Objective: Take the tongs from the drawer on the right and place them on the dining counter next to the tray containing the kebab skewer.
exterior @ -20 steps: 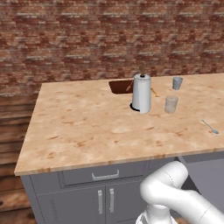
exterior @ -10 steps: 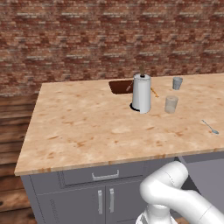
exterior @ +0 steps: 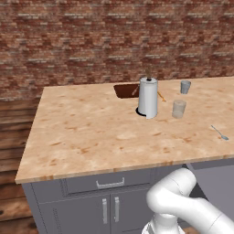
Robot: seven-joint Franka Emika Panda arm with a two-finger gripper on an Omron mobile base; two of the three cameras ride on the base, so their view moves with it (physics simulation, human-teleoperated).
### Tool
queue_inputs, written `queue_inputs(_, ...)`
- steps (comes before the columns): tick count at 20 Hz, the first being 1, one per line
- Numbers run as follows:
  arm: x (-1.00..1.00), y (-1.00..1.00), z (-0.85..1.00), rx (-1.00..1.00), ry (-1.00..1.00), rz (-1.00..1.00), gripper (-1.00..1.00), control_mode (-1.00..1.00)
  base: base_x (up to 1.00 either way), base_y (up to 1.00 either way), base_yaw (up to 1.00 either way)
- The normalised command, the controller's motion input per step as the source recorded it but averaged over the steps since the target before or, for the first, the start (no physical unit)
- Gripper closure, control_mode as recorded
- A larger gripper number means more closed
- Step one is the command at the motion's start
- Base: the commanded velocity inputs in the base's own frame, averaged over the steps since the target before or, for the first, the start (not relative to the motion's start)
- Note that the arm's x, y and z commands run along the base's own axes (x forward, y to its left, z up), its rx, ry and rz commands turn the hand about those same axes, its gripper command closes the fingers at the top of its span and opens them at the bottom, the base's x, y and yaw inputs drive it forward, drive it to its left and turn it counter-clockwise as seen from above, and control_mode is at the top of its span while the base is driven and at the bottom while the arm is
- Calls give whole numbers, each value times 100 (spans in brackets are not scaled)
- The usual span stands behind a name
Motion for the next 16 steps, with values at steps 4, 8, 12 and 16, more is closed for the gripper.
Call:
queue_inputs(4,0,0,-26,0,0,4,100,-100,0,0,0)
queue_inputs(8,-1,5,-2,0,2,1,100,-100,0,0,0)
queue_inputs(12,-13,22,12,0,8,0,100,-100,0,0,0)
queue_inputs(16,-15,17,33,0,5,0,100,-100,0,0,0)
